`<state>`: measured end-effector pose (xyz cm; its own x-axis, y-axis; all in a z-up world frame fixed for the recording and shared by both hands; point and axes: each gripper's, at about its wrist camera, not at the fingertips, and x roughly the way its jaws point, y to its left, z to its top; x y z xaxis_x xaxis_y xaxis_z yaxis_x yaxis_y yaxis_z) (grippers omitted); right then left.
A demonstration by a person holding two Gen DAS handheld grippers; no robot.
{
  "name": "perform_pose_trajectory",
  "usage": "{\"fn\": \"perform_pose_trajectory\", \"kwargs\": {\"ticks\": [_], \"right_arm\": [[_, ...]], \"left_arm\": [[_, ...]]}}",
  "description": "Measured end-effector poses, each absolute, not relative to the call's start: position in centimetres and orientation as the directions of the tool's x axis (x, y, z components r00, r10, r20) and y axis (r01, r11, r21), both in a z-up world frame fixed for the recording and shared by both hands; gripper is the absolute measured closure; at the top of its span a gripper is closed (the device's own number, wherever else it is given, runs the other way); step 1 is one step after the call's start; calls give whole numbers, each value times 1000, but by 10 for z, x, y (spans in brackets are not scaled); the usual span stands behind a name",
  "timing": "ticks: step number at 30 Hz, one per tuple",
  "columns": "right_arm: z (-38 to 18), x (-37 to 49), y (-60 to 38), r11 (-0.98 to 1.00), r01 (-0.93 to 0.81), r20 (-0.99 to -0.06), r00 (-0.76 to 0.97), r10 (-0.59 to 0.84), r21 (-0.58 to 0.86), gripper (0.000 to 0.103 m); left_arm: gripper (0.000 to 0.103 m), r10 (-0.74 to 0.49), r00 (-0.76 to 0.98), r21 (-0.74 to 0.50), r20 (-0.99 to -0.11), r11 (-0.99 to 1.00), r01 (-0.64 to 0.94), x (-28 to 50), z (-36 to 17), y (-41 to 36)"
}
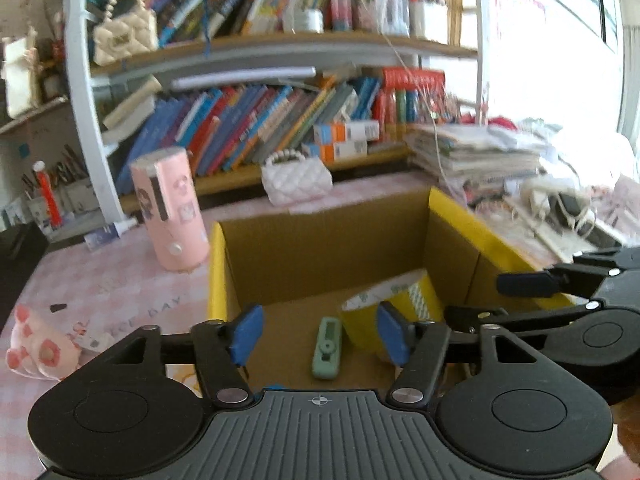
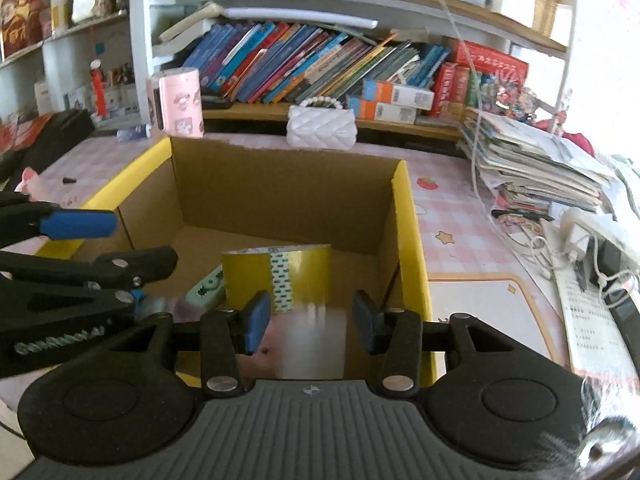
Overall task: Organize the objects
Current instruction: 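Release the toy car from the left tool while the right tool drops the charger, then withdraw both open tools from the yellow box back over the table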
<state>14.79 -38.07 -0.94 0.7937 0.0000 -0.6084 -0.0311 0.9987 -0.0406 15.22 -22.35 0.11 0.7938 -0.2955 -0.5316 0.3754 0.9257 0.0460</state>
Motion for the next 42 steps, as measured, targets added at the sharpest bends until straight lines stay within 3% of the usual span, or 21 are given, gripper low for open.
{"fn": "perform_pose_trajectory", "kwargs": {"ticks": [4,8,17,28,42], "right_arm": [[2,132,-378,999,21,-551,833,-38,-37,48],[11,116,-375,998,57,-509,859,-63,-27,46],[18,80,-358,990,141,-480,866,-137,-27,42],[-1,38,-319,971,240,-595,781,-190,6,37],[-21,-5,-244,976,217,-674,725,-144,26,30]], "left_arm": [[31,-309,821,37,-480,928,370,137,11,-217],[27,-317,839,36,-442,929,369,121,15,-210],[23,-327,841,17,-430,929,370,95,15,-183],[19,-317,780,-16,-539,930,367,62,-4,-131],[16,-273,722,-7,-636,937,349,25,-22,-65]]}}
